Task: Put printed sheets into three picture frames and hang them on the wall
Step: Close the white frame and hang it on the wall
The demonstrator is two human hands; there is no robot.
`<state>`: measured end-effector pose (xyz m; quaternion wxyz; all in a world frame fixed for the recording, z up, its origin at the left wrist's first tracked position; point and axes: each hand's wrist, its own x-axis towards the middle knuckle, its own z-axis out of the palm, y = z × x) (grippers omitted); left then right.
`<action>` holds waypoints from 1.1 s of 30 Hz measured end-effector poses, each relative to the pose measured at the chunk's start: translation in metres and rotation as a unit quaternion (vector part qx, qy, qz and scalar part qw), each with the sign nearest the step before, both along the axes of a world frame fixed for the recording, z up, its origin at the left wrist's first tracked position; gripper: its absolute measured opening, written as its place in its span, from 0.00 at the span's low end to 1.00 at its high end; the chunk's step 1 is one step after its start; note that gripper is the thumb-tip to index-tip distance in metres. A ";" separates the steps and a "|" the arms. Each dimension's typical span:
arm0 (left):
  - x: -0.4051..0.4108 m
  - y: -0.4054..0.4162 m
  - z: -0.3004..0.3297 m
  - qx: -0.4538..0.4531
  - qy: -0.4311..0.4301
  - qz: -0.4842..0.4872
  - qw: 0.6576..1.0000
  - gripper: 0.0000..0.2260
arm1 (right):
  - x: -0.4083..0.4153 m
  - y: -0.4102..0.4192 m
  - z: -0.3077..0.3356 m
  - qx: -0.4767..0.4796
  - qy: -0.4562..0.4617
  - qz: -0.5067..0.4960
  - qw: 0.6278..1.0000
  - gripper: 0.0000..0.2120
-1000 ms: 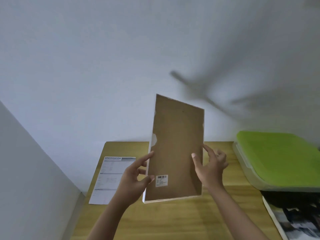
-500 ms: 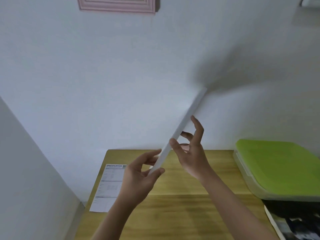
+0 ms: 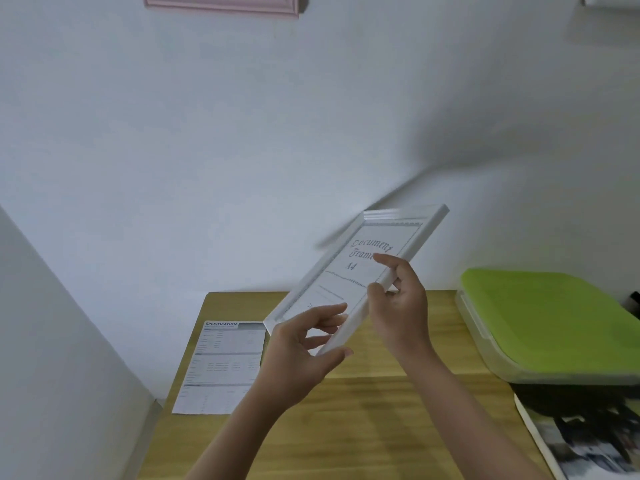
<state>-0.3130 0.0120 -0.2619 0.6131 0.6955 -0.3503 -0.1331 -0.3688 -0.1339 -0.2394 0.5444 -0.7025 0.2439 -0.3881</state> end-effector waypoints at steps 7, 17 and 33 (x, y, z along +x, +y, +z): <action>-0.005 -0.006 -0.001 0.004 0.004 -0.033 0.999 0.23 | -0.006 0.003 -0.007 -0.035 -0.029 -0.048 0.998 0.20; 0.047 0.004 -0.004 0.094 -0.069 0.104 0.988 0.21 | -0.016 -0.010 -0.012 -0.009 -0.104 -0.087 0.991 0.20; 0.100 -0.006 0.084 -0.059 0.011 0.007 0.998 0.18 | 0.009 -0.082 0.056 -0.133 -0.171 -0.098 0.971 0.11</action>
